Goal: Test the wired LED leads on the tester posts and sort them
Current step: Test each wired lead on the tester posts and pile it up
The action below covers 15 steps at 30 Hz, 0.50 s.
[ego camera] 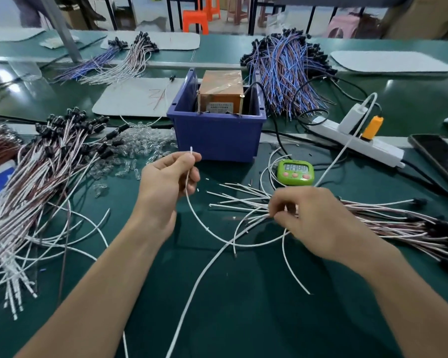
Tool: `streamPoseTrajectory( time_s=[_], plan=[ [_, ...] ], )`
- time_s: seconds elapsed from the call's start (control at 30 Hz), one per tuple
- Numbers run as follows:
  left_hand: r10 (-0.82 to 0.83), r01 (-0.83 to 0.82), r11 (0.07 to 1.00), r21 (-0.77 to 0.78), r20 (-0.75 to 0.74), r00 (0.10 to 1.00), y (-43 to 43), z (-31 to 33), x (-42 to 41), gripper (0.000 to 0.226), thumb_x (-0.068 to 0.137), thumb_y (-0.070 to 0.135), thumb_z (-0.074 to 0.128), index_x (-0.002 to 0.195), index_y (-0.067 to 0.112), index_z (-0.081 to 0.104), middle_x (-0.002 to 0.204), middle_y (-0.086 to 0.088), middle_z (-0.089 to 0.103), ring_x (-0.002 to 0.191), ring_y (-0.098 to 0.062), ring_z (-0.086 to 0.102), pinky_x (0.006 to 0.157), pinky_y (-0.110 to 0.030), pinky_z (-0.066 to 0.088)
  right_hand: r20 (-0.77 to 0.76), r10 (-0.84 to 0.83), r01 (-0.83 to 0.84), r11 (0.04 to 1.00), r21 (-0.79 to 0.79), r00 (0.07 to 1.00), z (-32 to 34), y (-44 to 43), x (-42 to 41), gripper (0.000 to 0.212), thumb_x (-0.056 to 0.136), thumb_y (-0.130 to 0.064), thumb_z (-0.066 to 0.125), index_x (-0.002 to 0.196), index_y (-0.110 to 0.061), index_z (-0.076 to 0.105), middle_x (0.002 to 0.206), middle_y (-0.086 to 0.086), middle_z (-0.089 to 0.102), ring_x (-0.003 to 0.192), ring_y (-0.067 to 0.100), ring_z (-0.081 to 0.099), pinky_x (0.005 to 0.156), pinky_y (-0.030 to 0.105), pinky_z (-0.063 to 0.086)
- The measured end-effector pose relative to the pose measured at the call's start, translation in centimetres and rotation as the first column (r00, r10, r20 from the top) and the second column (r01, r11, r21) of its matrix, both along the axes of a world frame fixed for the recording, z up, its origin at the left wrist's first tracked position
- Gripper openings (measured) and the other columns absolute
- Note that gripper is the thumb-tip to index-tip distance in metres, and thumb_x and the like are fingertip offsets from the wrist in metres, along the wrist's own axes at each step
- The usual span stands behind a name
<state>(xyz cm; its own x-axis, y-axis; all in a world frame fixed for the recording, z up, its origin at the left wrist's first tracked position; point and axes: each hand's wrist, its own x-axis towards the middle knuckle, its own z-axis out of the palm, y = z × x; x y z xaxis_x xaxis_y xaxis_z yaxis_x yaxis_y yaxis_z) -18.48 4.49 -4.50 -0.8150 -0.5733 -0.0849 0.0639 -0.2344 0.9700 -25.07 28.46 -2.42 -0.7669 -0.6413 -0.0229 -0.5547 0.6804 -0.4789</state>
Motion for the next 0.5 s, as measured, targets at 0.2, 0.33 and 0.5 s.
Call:
streamPoseTrajectory(
  time_s=[0.2,0.33,0.5],
  plan=[
    [0.000,0.003,0.988,-0.153,0.015,1.000,1.0,-0.4,-0.2,0.018,0.074,0.014,0.063,0.073,0.021,0.080,0.061,-0.006,0.066,0.048,-0.010,0.051,0.049,-0.017,0.045,-0.041,-0.053,0.041,0.968,-0.246,0.998,1.4,-2.0,-1.4,0.019,0.095,-0.010,0.053,0.085,-0.025,0.057,0.061,-0.005,0.056,0.059,0.008,0.048,0.057,0.020,0.038],
    [0.089,-0.070,0.939,-0.337,0.042,0.995,1.8,-1.1,-0.3,0.013,0.068,0.035,0.066,0.072,0.028,0.077,0.054,0.003,0.059,0.046,-0.005,0.038,0.043,-0.018,0.031,-0.100,-0.029,0.001,0.964,-0.267,0.995,1.5,-4.1,-2.0,0.014,0.094,-0.022,0.061,0.084,-0.031,0.058,0.066,-0.014,0.060,0.063,0.008,0.052,0.060,0.025,0.043],
    [0.149,-0.143,0.924,-0.356,-0.011,0.989,1.6,-1.6,-0.2,0.027,0.065,0.045,0.065,0.085,0.037,0.080,0.053,0.008,0.054,0.047,-0.005,0.036,0.042,-0.017,0.030,-0.177,-0.060,-0.010,0.928,-0.372,0.982,1.2,-5.6,-2.8,0.008,0.086,-0.033,0.071,0.080,-0.038,0.067,0.064,-0.020,0.061,0.059,0.007,0.056,0.053,0.017,0.039]
  ],
)
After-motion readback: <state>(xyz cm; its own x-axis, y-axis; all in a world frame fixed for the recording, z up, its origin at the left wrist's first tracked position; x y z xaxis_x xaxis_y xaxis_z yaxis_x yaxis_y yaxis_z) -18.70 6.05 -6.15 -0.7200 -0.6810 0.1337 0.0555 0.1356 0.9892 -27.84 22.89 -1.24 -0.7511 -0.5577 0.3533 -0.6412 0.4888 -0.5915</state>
